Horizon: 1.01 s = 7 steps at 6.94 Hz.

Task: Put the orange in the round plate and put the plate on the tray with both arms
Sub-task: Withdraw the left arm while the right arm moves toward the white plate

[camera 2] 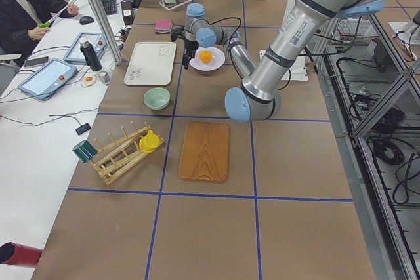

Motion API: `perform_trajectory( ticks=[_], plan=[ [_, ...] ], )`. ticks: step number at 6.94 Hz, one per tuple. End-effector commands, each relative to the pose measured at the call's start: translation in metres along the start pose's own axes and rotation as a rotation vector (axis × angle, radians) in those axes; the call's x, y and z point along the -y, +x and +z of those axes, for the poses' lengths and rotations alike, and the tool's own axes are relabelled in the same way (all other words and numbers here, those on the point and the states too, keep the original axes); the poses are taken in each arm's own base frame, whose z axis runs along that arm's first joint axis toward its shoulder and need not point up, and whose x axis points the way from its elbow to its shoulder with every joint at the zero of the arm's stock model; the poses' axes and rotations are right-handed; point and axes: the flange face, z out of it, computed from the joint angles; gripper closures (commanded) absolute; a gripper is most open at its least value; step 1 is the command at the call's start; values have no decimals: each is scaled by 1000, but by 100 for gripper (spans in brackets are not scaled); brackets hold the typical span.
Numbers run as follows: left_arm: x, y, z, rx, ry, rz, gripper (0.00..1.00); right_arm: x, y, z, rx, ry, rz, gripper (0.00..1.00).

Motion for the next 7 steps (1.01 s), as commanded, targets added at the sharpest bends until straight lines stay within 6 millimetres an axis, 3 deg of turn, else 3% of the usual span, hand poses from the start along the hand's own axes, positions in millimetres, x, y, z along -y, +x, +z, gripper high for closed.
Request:
perform_trajectory(
  ticks=[1,2,3,4,5,6,7],
  plan=[
    [-20,-150,-57,34,-45,132,1,-68,-21,24,68,73,123,0],
    [-31,-215,-76,49,-80,163,1,-101,-18,39,83,124,143,0],
    [-61,-287,-82,37,-110,136,1,-133,-17,49,100,148,145,0],
    [-103,-364,-80,74,-150,137,1,-155,-19,51,113,141,148,0],
    [-115,-433,-100,56,-131,36,1,-183,-19,55,130,155,155,0],
    [-132,-484,-97,-51,-140,-101,1,-213,-15,60,143,189,148,0],
    [-147,-526,-101,-53,-136,-181,1,-239,-13,68,157,172,230,0]
  ],
)
